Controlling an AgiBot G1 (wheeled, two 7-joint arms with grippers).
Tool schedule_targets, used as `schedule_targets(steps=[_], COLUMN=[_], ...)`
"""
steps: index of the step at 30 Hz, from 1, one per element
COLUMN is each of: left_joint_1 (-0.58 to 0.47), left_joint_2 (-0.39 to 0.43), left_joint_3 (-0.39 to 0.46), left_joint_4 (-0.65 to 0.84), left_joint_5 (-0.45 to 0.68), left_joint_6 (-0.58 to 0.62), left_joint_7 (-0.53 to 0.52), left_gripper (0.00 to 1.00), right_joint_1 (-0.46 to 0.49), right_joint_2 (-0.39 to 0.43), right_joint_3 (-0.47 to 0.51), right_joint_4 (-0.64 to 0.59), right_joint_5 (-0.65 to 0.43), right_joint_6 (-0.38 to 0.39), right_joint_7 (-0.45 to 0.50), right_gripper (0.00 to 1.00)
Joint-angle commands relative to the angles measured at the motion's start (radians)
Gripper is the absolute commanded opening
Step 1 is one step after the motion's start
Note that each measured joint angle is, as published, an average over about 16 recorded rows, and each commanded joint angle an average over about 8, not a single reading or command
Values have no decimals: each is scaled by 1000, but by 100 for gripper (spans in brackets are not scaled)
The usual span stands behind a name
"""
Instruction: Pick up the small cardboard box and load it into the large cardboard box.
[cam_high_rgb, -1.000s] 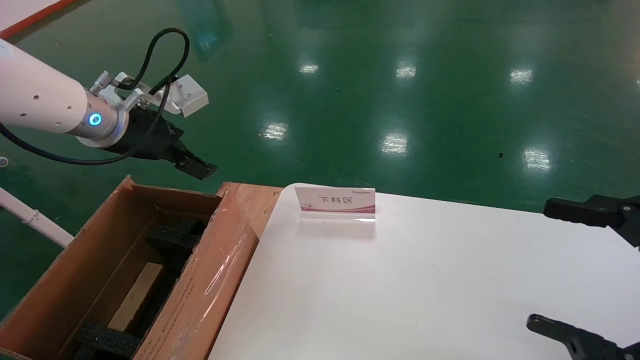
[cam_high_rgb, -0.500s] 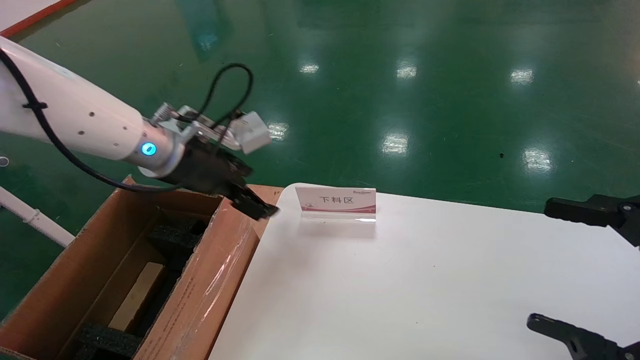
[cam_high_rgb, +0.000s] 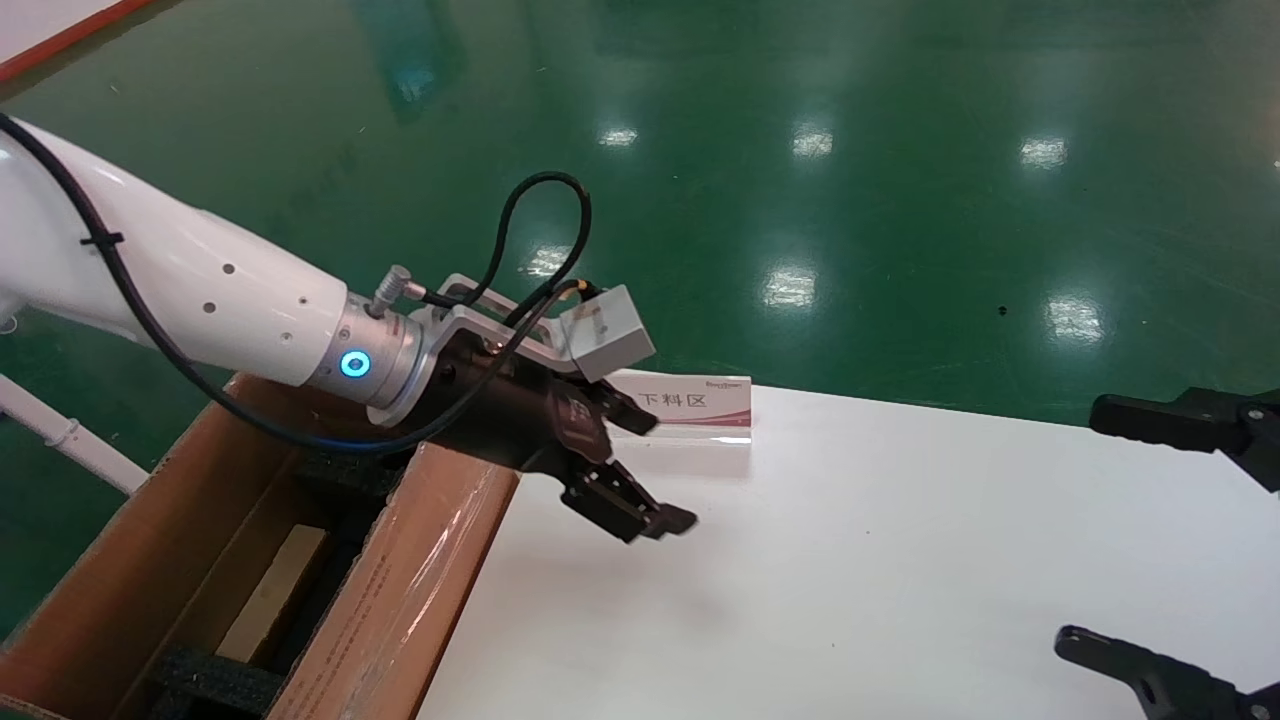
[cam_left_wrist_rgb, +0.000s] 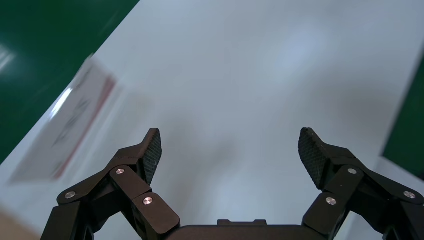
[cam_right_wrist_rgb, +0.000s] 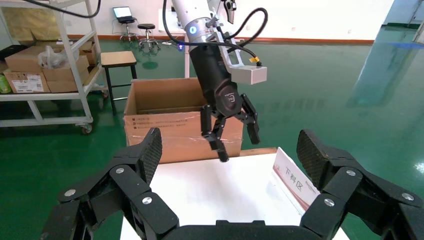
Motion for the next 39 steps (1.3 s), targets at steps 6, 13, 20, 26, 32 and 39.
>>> schedule_targets(steps=[6,13,20,26,32,39], left_joint_1=[170,340,509,655,736,738], left_joint_2=[-3,-6,-10,-12,-13,-13], left_joint_3=[-236,-474,-710,-913,-1028,-1030], left_joint_4=[10,20,29,38,43,43], left_joint_5=[-100,-201,-301,-387,-434,-434], left_joint_6=[79,159,238,306,343,343], left_joint_7=[147,295,441,568,639,641], left_gripper=[100,100,100,100,100,100], right_joint_1=[-1,-1,-2,-2,-3,-3], right_joint_2=[-1,-2,-2,-3,-4,-4], right_joint_3=[2,4,6,8,9,11], right_joint_4=[1,1,2,2,3,4], right_joint_5=[-1,-3,-4,-6,-7,-8], right_joint_6=[-1,-2,-3,-3,-4,-5], right_joint_7=[1,2,4,5,6,7], right_gripper=[100,100,100,100,100,100])
